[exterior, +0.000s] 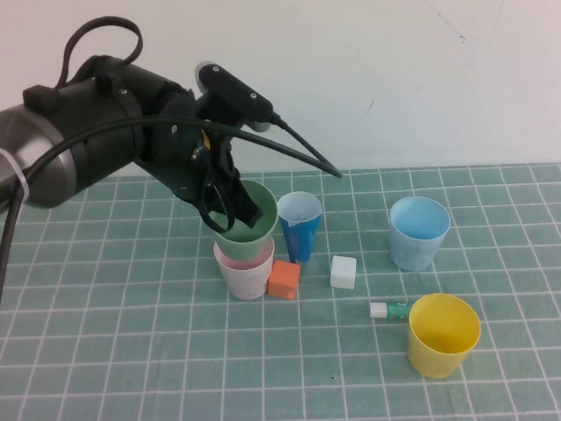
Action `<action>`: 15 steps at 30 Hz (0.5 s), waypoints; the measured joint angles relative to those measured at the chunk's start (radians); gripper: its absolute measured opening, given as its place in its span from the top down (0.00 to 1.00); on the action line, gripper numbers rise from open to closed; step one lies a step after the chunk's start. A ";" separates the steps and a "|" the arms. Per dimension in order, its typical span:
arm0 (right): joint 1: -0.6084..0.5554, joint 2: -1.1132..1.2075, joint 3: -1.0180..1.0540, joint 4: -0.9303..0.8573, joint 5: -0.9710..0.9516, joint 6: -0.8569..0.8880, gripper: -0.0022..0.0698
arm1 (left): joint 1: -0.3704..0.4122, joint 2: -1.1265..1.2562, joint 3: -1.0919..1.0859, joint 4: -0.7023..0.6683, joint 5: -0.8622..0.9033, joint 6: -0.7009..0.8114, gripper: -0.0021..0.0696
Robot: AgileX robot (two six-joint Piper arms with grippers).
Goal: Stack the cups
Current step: Place the green cup on the pink cup
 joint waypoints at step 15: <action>0.000 0.000 0.000 0.000 0.004 0.000 0.97 | 0.074 0.151 0.000 -0.016 -0.103 -0.058 0.96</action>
